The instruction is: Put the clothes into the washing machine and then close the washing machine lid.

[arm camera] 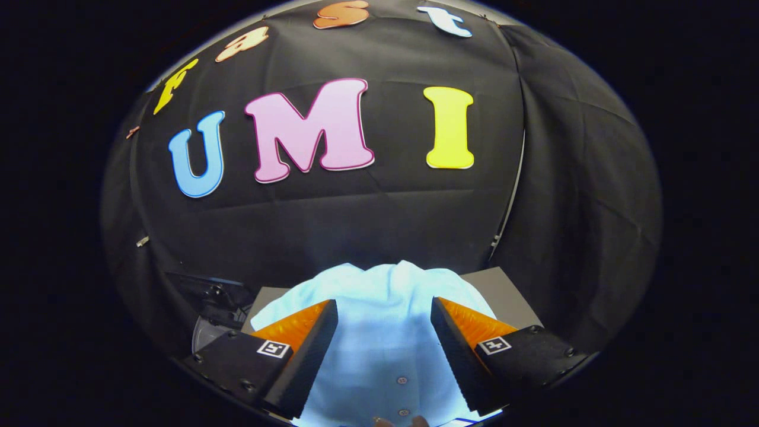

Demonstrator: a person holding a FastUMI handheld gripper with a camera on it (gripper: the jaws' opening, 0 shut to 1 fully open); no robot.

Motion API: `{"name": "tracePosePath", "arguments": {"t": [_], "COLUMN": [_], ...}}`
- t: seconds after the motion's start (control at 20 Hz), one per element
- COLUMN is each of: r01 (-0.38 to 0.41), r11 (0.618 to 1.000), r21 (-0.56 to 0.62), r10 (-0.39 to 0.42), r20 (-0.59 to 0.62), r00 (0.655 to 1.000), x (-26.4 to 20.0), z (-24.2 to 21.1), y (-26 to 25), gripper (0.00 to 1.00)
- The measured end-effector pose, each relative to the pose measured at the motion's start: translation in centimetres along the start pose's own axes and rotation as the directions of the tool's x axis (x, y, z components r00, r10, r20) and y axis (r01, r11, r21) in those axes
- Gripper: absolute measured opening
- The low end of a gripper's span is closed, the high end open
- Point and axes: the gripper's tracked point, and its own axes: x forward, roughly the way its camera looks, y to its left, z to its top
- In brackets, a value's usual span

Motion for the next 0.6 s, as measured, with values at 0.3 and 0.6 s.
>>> {"name": "tracePosePath", "arguments": {"t": [0.3, 0.6], "r01": [0.034, 0.041], "r11": [0.999, 0.999], "r21": [0.002, -0.016], "r10": [-0.034, -0.043], "r20": [-0.062, -0.150], "r00": [0.997, 0.988], "x": [1.0, 2.0], "z": [-1.4, -3.5], "y": [-1.0, -1.4], "gripper": [0.99, 0.99]}}
